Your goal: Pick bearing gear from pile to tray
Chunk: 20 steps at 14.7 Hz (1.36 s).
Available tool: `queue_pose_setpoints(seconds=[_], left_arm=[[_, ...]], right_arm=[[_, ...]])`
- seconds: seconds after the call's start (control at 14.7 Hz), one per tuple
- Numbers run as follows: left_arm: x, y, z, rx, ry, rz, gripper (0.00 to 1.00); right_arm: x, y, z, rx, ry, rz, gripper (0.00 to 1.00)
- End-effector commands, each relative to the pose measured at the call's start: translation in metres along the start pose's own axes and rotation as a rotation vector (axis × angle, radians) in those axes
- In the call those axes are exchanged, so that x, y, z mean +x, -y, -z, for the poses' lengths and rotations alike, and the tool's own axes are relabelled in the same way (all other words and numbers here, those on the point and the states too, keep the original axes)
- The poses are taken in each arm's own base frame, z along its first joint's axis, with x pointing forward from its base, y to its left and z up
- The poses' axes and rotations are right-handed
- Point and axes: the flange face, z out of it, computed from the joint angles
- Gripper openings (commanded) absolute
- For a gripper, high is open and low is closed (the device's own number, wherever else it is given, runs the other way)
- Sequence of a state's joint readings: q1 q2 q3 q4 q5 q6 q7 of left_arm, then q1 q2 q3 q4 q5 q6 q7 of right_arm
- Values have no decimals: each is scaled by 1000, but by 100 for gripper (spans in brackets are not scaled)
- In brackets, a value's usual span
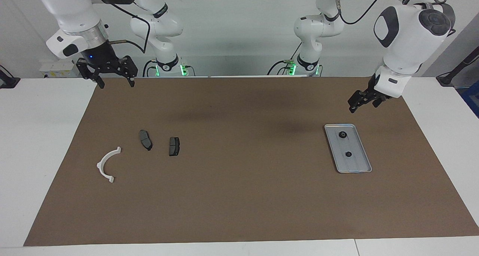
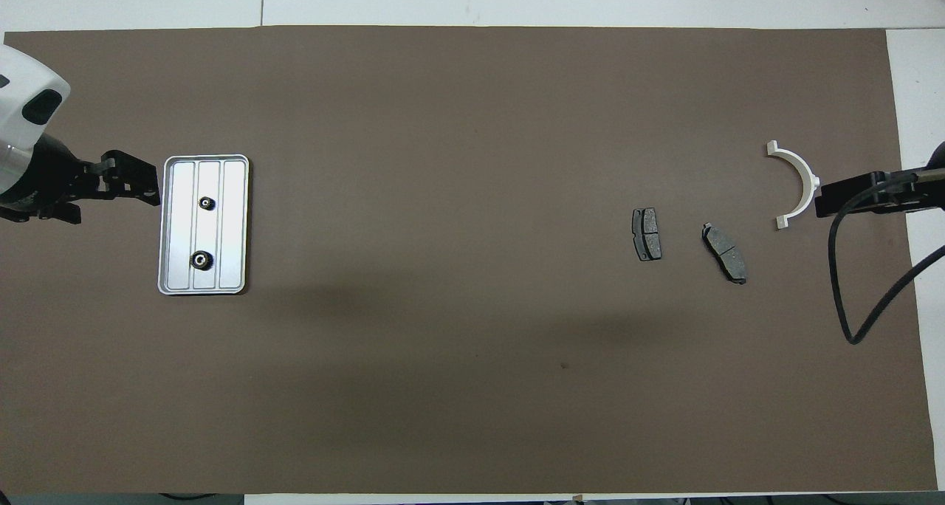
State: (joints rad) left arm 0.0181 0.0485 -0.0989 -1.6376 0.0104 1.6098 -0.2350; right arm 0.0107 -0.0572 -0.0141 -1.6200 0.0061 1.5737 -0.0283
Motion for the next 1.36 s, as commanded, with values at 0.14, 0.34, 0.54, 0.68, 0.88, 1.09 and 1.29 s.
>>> queue_pose_setpoints(seconds=[0.14, 0.34, 0.54, 0.68, 0.88, 1.09, 1.29], left_arm=[[-16, 2, -5, 2, 21, -22, 100], [-15, 3, -2, 0, 15, -22, 100], [-15, 5, -1, -2, 12, -20, 100], [-16, 3, 3, -2, 0, -23, 100], [-15, 3, 9, -7, -20, -34, 100], [-14, -2, 15, -8, -34, -60, 100], [-16, -4, 16, -7, -34, -65, 100]], right_arm=[[-3, -1, 0, 11, -2, -14, 100], [-4, -1, 0, 11, -3, -16, 100], [-3, -1, 0, 11, -3, -14, 100], [-3, -1, -1, 9, -3, -14, 100], [-3, -1, -1, 9, -3, -14, 100], [-3, -2, -1, 9, -3, -16, 100], [-3, -1, -4, 9, 1, -14, 100]])
